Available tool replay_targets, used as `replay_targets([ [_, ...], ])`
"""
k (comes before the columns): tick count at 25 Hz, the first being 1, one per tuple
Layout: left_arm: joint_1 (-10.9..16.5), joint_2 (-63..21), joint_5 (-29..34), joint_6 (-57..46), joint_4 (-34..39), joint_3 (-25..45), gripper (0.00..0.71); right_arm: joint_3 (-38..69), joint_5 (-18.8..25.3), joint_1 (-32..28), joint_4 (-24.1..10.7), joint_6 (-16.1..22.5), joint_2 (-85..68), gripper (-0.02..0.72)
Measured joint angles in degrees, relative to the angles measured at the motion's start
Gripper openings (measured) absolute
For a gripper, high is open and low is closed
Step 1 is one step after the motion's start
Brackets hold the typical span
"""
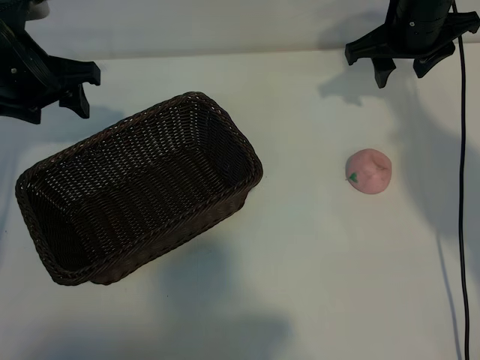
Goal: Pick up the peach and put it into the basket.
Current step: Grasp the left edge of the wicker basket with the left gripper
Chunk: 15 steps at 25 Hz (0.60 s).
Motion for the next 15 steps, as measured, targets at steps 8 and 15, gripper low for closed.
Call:
replay_targets([
  [8, 0.0, -7.17, -2.51, -6.96, 0.05, 10.54, 0.59, 0.0, 0.0, 0.0, 0.0, 0.0, 0.0, 0.539],
  [15, 0.0, -17.32, -8.86, -15.14, 0.53, 25.4, 0.59, 0.0, 0.0, 0.0, 0.0, 0.0, 0.0, 0.539],
])
